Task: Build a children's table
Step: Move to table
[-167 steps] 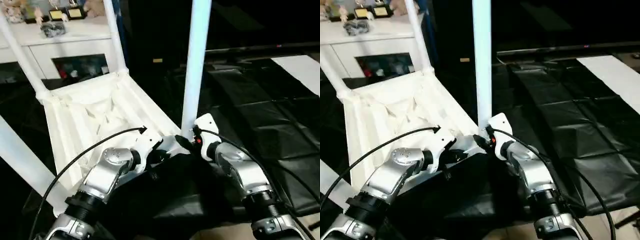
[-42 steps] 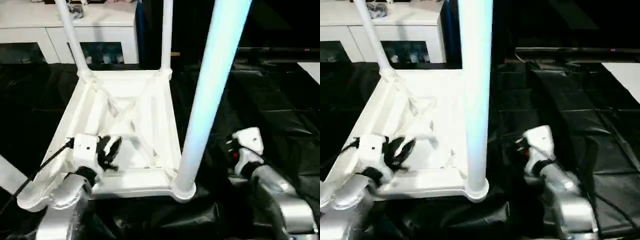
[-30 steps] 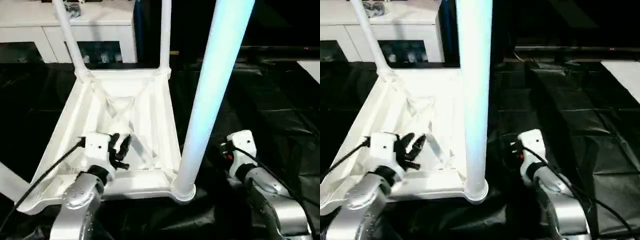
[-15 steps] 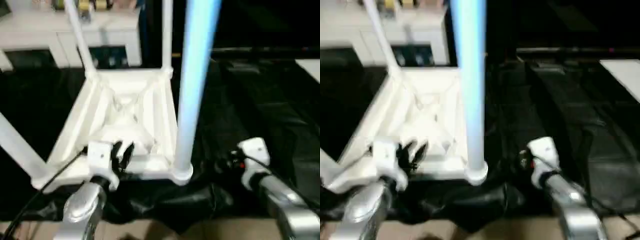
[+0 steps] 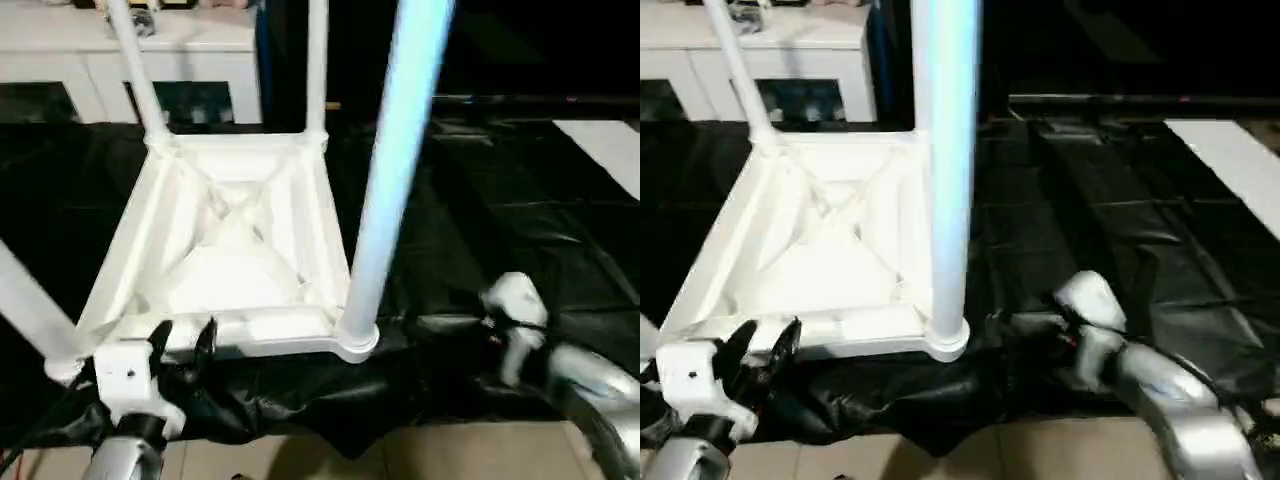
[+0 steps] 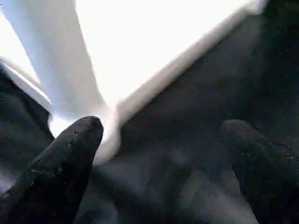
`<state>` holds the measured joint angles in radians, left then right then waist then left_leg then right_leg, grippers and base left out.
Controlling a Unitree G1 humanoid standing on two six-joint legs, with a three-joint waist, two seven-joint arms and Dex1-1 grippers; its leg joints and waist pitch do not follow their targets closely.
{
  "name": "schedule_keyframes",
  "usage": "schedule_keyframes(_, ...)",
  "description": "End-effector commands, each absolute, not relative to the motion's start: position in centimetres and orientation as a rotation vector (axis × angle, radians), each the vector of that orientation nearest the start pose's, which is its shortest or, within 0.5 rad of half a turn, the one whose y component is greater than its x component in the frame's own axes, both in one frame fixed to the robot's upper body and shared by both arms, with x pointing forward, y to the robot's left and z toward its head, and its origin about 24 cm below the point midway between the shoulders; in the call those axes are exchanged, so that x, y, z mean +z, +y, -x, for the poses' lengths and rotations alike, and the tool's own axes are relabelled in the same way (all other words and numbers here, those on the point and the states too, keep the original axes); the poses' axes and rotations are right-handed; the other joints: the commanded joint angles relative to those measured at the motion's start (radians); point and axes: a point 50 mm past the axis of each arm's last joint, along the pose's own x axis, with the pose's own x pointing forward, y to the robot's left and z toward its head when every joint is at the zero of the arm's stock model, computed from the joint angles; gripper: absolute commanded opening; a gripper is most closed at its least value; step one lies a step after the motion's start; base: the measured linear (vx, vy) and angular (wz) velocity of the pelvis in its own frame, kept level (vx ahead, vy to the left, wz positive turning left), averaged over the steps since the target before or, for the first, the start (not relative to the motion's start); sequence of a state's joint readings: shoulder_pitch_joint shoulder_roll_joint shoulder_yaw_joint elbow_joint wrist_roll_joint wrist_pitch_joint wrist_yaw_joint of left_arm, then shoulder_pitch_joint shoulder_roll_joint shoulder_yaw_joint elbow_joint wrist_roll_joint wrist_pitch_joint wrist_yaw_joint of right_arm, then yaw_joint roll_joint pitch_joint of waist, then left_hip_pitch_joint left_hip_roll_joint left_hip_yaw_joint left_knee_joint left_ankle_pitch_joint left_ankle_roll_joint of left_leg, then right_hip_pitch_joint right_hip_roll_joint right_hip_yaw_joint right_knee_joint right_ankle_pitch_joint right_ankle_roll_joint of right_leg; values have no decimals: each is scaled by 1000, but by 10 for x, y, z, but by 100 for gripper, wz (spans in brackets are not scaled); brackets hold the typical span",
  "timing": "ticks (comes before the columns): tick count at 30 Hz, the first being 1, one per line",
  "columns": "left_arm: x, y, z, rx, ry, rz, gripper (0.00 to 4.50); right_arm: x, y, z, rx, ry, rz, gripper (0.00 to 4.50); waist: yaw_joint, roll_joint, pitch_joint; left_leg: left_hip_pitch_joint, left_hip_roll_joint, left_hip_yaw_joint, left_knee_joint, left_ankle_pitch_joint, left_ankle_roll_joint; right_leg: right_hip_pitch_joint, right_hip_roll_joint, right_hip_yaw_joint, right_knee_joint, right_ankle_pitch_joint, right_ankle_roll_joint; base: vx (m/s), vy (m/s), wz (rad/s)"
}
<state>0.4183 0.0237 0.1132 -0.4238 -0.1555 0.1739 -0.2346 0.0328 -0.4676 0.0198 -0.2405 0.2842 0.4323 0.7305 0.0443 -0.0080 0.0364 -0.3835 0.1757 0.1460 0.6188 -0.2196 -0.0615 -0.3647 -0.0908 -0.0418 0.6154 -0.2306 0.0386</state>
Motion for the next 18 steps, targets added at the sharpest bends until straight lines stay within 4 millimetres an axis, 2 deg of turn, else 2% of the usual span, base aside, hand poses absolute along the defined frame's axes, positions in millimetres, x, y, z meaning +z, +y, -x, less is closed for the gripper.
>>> schedule_keyframes(1,47,188,-172,-42,113,85,360,64,-181,-230,794,297,125,450,5,3,-26,19,52,-10,-102,-292,6,-2,-40,38,-103,-298,-125,0,0,0)
schedule_keyframes(2,51,188,-175,-58,100,69,360,62,-179,-230,797,299,135,450,12,-6,-26,18,53,-8,-104,-287,4,1,-39,38,-98,-268,-126,0,0,0)
schedule_keyframes(3,59,187,-183,-80,60,30,360,54,-177,-235,752,327,186,450,15,-6,-31,14,53,-10,-105,-251,0,8,-37,36,-89,-207,-128,0,0,0)
schedule_keyframes(4,61,186,-185,-93,54,31,360,51,-177,-236,731,344,187,450,19,-4,-39,14,50,-9,-101,-183,-3,13,-34,33,-79,-107,-135,0,0,0)
schedule_keyframes(5,62,186,-187,-99,46,14,360,50,-176,-239,708,332,171,450,18,0,-38,13,49,-9,-101,-175,-3,13,-33,33,-75,-75,-141,0,0,0)
schedule_keyframes(6,63,185,-187,-109,36,8,360,50,-176,-239,690,316,164,450,17,-4,-37,10,48,-8,-101,-172,-4,17,-34,32,-72,-35,-145,0,0,0)
schedule_keyframes(7,61,184,-187,-110,53,12,360,48,-177,-240,662,311,153,450,15,-2,-40,7,45,-7,-99,-165,4,23,-37,34,-68,-5,-148,0,0,0)
schedule_keyframes(8,60,184,-186,-111,56,12,360,48,-176,-241,649,305,142,450,17,-2,-42,5,41,-1,-94,-158,23,24,-44,38,-70,8,-152,0,0,0)
schedule_keyframes(9,59,182,-185,-114,60,19,360,47,-176,-241,642,296,153,450,20,-6,-45,-6,30,11,-82,-132,95,33,-68,51,-78,25,-169,0,0,0)
schedule_keyframes(10,58,181,-184,-114,57,18,360,47,-174,-240,649,288,178,450,39,-19,-40,-76,2,-23,-77,-87,238,84,-114,19,-92,33,-155,0,0,0)
schedule_keyframes(11,58,181,-184,-114,57,18,360,47,-174,-240,649,288,178,450,41,-3,-57,-74,-8,-22,-47,-35,299,99,-150,18,-102,66,-142,0,0,0)
schedule_keyframes(12,58,180,-183,-112,55,15,360,47,-174,-239,653,287,190,450,43,-10,-53,-90,2,-53,19,7,378,105,-243,35,-138,39,-141,1,86,44)
schedule_keyframes(13,57,180,-183,-113,54,-9,360,46,-172,-238,668,280,209,450,43,-10,-50,-98,13,-64,41,14,382,110,-278,42,-157,-4,-152,1,86,44)
schedule_keyframes(14,59,180,-183,-109,33,-78,360,45,-173,-236,675,281,216,450,38,-5,-36,-113,30,-87,56,11,368,123,-310,29,-181,-90,-170,8,135,52)
schedule_keyframes(15,60,180,-183,-108,21,-106,360,44,-173,-236,674,283,215,450,36,33,-15,-58,23,-109,-51,-10,343,113,-149,-80,-149,-225,-199,22,147,53)
schedule_keyframes(16,60,180,-183,-105,19,-104,360,43,-175,-236,664,288,209,450,-13,63,-5,12,-7,-153,-117,-100,363,61,67,-133,10,-275,-173,22,147,53)
schedule_keyframes(17,60,180,-183,-103,20,-100,360,42,-177,-237,657,291,204,450,-13,72,-13,27,8,-172,-119,-183,296,45,73,-110,56,-237,-159,5,122,64)
schedule_keyframes(18,60,181,-183,-99,24,-96,360,42,-182,-238,634,292,207,450,-6,78,-20,32,42,-249,-126,-225,135,25,59,-60,71,-153,-126,-25,91,65)
